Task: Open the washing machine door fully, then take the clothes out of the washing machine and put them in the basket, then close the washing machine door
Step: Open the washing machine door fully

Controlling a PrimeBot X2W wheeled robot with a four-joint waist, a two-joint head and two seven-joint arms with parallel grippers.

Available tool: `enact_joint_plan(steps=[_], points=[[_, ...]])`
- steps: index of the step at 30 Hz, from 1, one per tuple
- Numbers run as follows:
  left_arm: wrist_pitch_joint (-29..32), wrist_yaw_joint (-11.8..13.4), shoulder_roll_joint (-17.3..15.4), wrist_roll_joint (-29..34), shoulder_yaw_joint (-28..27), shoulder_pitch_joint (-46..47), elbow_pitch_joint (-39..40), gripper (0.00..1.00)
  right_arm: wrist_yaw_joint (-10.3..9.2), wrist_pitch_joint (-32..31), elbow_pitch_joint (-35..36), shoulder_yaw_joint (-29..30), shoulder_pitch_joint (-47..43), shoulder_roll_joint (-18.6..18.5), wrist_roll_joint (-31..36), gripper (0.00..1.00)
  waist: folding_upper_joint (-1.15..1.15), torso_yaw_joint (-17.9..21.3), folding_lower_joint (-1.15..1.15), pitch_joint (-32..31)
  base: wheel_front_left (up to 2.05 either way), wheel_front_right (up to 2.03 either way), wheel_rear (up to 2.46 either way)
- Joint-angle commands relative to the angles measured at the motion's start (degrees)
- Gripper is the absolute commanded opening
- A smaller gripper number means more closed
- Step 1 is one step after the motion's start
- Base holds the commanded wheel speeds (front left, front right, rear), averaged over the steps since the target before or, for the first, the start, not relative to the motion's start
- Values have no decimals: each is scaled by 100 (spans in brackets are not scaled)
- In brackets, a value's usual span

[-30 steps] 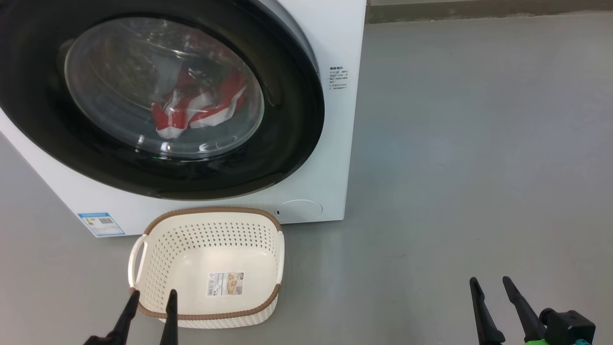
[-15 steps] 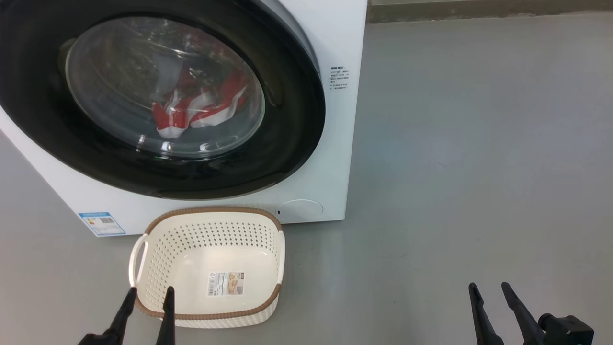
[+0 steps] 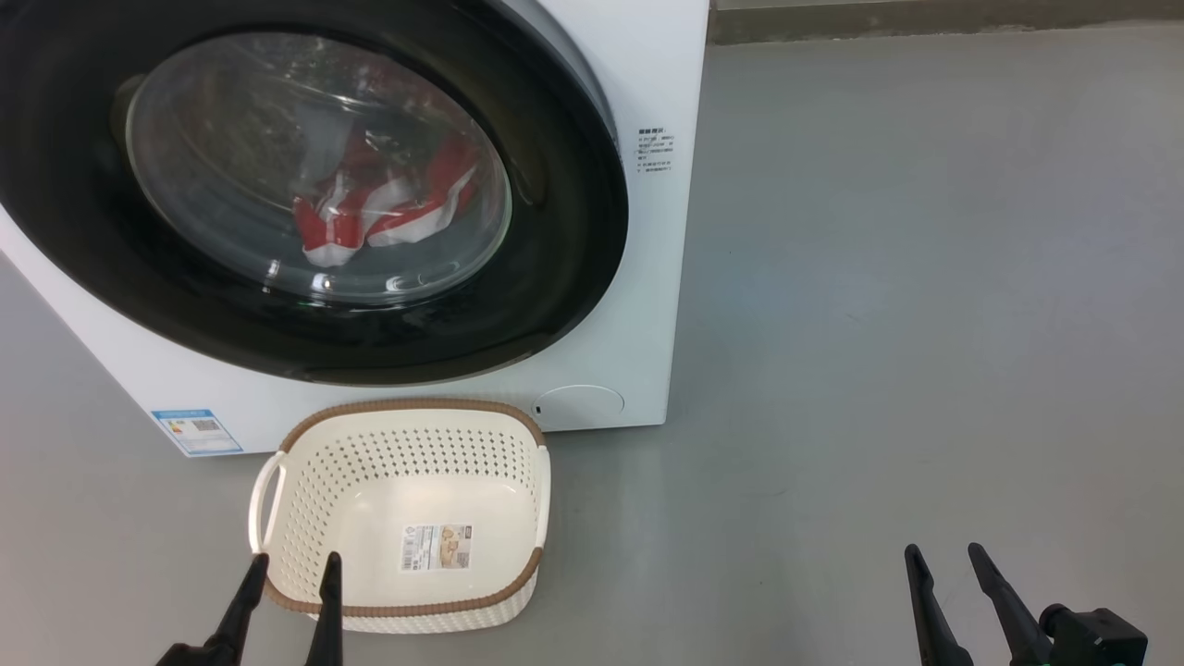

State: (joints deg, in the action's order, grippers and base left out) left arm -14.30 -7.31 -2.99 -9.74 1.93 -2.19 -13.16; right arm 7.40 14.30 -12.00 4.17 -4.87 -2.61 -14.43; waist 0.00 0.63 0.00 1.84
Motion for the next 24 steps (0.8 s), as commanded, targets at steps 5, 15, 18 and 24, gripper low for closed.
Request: enact_joint_plan(steps=[5, 15, 18, 24], points=[[-70, -18, -20, 15, -194, 87, 115, 100, 9, 70, 155, -153, 94, -37, -7, 100, 0, 1, 0, -10, 0, 0, 0], [-70, -18, -11, -4, -171, 93, 102, 100, 9, 70, 177, -234, 263, -34, -261, 0, 0, -12, 0, -6, 0, 0, 0], [-70, -18, -10, -12, -172, 100, 106, 100, 9, 70, 203, -266, 348, -34, -369, 0, 0, -14, 0, 3, 0, 0, 0], [-70, -18, -7, -40, -149, 144, 122, 100, 9, 70, 264, -528, 959, -70, -801, 0, 0, -12, 0, 69, 0, 0, 0]])
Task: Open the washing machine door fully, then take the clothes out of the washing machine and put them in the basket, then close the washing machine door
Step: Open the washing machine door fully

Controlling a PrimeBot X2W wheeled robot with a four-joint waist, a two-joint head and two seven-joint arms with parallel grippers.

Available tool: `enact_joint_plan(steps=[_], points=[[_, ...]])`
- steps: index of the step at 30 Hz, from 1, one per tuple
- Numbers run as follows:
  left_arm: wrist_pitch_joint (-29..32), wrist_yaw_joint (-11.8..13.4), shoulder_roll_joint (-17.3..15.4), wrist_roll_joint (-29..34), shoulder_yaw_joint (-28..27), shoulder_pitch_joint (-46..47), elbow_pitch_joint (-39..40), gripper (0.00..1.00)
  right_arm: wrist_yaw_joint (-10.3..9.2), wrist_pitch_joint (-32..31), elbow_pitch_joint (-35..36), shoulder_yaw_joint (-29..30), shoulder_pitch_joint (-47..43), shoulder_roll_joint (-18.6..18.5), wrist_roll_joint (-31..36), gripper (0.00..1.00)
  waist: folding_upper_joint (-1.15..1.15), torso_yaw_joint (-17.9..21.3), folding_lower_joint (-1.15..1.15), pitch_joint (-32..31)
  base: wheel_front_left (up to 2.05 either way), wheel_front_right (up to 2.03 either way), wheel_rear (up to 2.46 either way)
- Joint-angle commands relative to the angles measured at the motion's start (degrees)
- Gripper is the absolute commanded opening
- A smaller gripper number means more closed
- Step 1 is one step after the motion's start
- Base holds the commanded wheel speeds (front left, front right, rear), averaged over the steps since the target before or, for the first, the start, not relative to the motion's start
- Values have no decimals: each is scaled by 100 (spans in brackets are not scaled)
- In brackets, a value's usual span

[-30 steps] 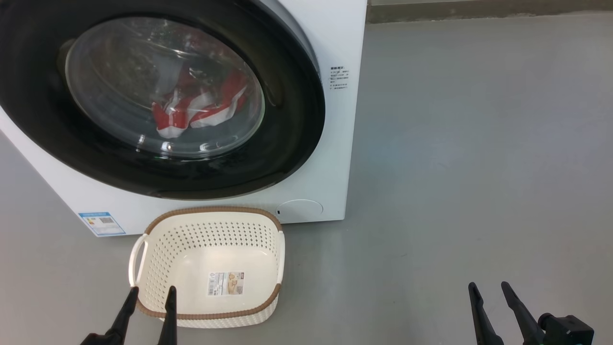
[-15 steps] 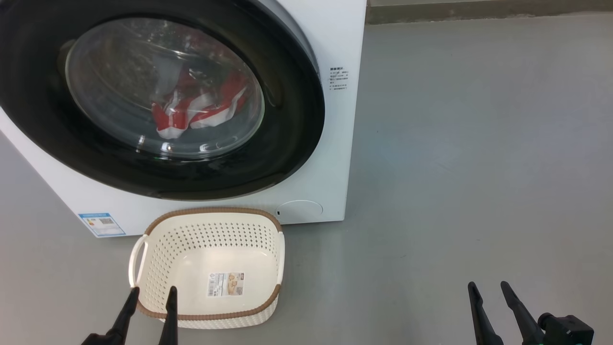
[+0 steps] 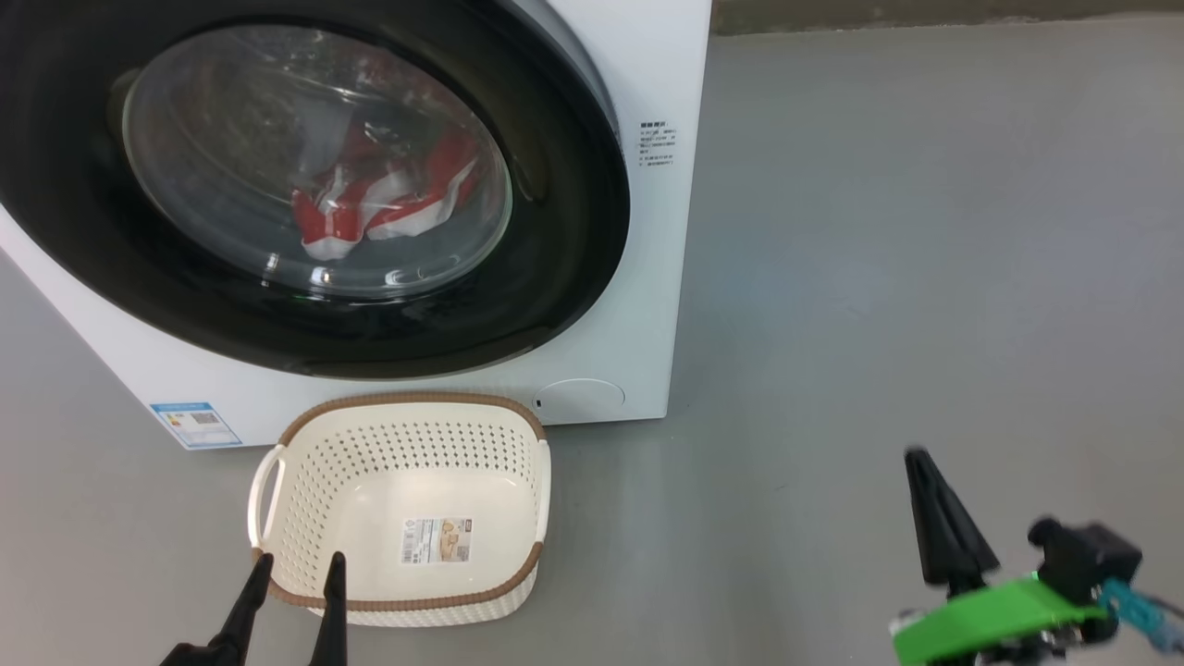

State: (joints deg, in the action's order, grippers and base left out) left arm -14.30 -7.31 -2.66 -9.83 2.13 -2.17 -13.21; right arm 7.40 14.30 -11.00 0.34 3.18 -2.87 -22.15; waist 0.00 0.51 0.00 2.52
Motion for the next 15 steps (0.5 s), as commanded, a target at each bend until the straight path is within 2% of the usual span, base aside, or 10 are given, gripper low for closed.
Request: enact_joint_plan(steps=[1, 15], points=[[-70, -18, -39, -35, -163, 152, 132, 100, 9, 70, 165, -189, 273, -52, -90, 0, 0, -2, 0, 13, 0, 0, 0], [-70, -18, -132, -156, -4, 532, 266, 100, 9, 70, 27, -633, 2229, -243, -677, 0, 0, -278, 0, 530, 0, 0, 0]])
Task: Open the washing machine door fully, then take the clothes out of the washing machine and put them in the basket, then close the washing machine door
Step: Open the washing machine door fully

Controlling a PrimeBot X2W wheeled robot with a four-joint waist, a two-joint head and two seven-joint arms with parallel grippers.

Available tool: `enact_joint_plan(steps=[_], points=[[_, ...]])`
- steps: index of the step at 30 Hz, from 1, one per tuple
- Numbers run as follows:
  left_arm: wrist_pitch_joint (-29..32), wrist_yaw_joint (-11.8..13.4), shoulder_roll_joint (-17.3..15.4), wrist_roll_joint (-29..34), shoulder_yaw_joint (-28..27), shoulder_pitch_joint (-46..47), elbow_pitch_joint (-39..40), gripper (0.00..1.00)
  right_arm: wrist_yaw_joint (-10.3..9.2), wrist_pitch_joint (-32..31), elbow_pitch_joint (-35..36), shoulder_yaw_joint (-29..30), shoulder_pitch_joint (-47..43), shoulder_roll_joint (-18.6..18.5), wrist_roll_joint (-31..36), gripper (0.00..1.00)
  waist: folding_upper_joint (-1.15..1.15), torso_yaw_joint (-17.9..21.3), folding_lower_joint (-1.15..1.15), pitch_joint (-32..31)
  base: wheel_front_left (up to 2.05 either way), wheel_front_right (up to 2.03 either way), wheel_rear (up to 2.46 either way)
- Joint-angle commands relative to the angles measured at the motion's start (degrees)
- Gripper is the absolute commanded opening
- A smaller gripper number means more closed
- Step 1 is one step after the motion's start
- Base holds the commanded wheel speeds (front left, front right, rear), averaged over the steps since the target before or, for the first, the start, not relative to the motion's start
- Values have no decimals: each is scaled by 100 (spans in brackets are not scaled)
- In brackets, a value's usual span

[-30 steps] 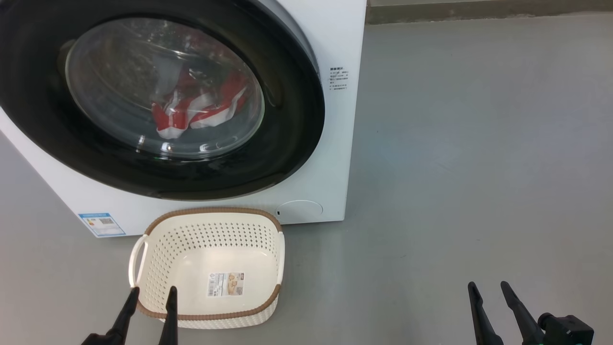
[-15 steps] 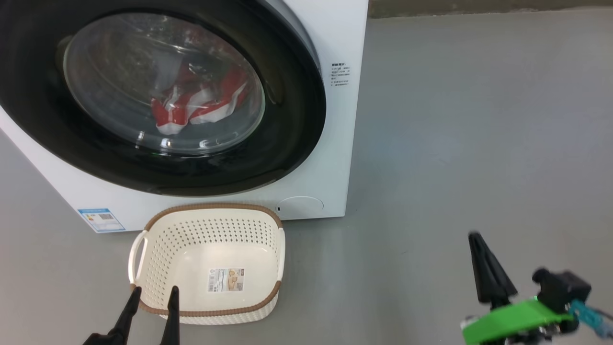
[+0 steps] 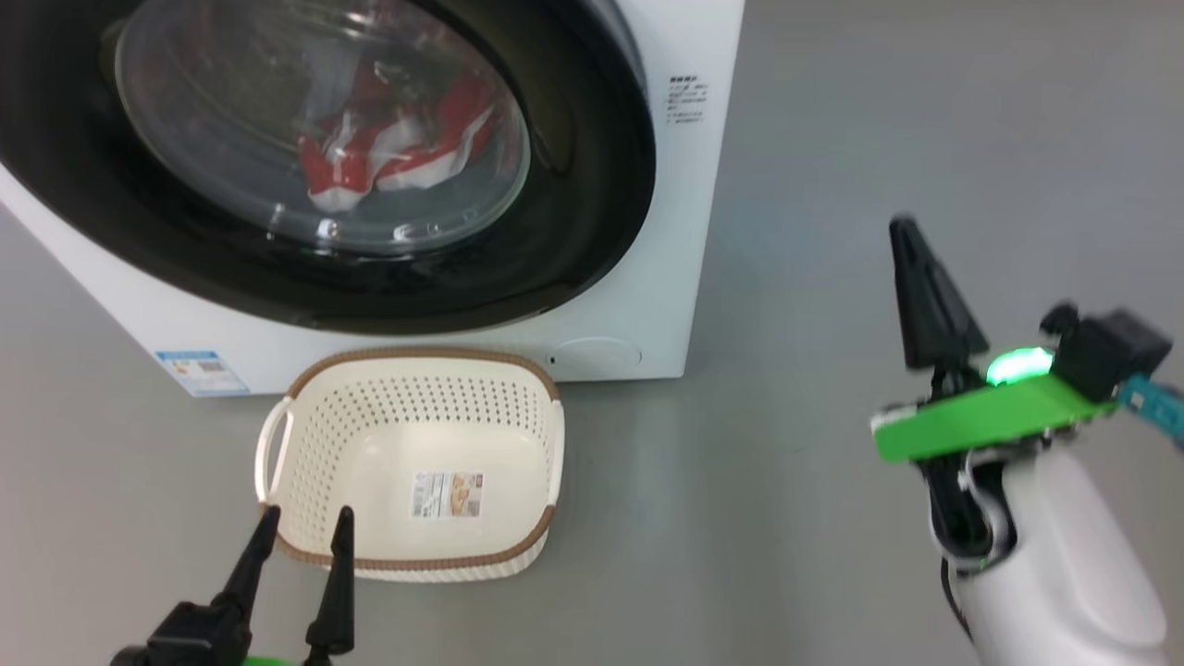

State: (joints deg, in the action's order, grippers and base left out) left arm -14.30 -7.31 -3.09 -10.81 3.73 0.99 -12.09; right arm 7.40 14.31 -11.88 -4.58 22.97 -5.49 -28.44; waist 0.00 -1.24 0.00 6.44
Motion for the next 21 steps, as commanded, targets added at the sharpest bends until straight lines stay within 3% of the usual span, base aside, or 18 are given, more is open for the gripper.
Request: enact_joint_plan(steps=[1, 11, 21], points=[[-70, -18, -101, -73, -155, 250, 165, 100, 9, 69, 93, -154, 392, 5, -90, 0, 0, -128, 0, 183, 0, 0, 0], [-70, -18, -174, -196, -45, 564, 221, 100, 9, 69, -299, -338, 1665, -169, -548, 0, 0, -376, 0, 551, 0, 0, 0], [-70, -18, -126, -324, 12, 774, 223, 100, 9, 55, -1192, -1044, 2784, -626, -2014, 0, 0, -578, 0, 837, 0, 0, 0]])
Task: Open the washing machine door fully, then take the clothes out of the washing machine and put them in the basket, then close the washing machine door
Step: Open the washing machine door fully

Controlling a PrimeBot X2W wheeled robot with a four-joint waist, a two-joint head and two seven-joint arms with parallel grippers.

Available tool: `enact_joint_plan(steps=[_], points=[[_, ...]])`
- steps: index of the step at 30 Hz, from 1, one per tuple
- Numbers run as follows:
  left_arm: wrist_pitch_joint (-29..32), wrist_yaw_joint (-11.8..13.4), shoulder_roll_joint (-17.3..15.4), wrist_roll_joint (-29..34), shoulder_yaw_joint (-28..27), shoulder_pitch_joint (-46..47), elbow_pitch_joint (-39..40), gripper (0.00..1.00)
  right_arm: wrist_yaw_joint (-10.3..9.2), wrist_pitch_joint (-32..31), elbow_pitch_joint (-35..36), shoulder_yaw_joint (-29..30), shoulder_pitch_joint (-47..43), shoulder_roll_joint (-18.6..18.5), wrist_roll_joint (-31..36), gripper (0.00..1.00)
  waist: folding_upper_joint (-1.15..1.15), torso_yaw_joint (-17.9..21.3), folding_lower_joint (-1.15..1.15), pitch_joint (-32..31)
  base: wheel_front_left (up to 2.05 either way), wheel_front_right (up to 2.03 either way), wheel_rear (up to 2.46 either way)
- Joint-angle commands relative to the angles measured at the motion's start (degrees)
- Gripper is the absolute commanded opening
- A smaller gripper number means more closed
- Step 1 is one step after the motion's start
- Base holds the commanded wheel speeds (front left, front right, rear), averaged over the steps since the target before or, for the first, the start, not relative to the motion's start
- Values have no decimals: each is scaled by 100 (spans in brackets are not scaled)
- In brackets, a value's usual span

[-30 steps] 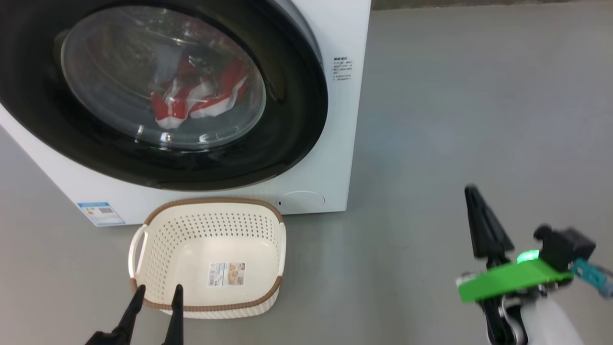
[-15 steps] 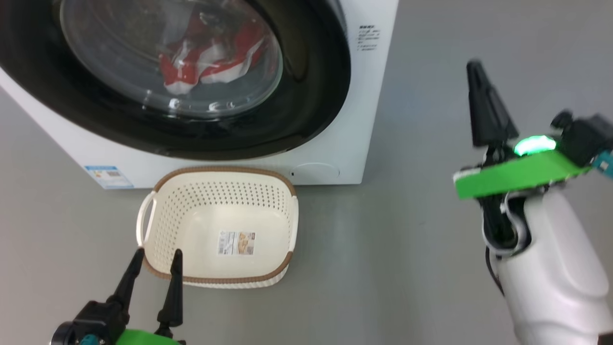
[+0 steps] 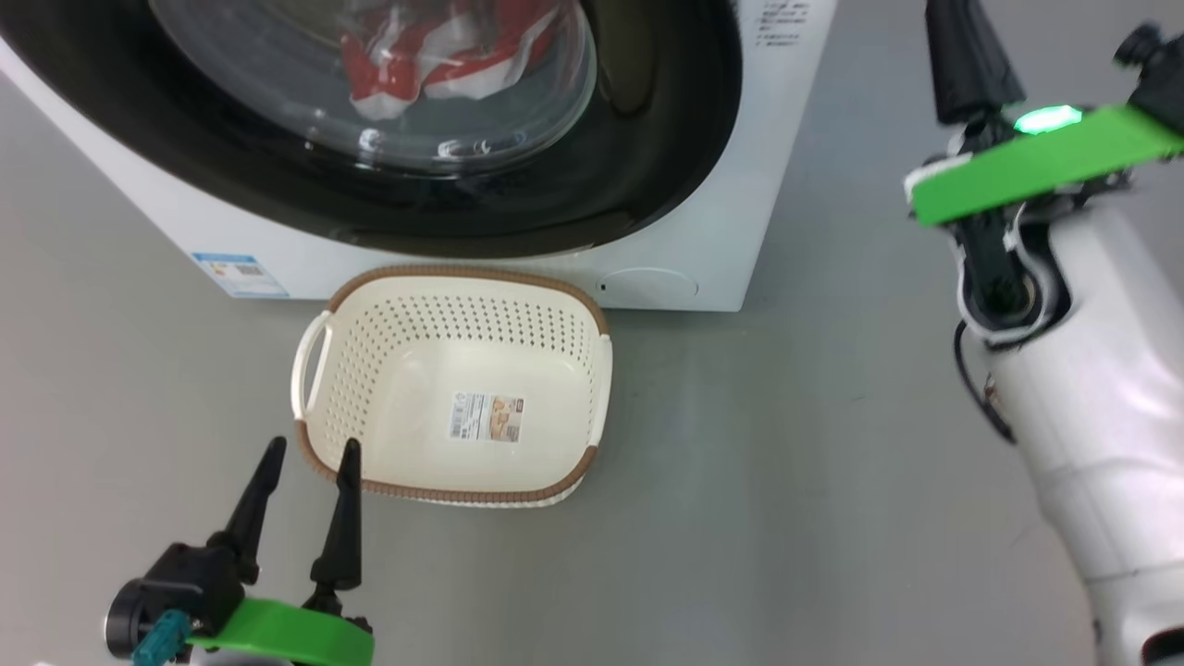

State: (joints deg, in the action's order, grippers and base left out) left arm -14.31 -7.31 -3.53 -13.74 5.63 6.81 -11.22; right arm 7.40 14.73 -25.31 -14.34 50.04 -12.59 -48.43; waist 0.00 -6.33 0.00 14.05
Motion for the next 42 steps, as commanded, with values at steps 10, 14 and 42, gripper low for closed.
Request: enact_joint_plan(steps=[10, 14, 42], points=[[-69, -18, -68, -141, -122, 417, 138, 100, 9, -349, -603, -1206, 1173, -403, -1084, 0, 0, -206, 0, 452, 0, 0, 0], [-69, -18, -72, -174, -73, 522, 138, 100, 9, -827, -705, -1420, 1454, -480, -1888, 0, 0, -259, 0, 584, 0, 0, 0], [-69, -18, -57, -397, 170, 821, 238, 100, 9, -4122, -1897, -1234, 2728, -622, -4617, 0, 0, -616, 0, 1210, 0, 0, 0]])
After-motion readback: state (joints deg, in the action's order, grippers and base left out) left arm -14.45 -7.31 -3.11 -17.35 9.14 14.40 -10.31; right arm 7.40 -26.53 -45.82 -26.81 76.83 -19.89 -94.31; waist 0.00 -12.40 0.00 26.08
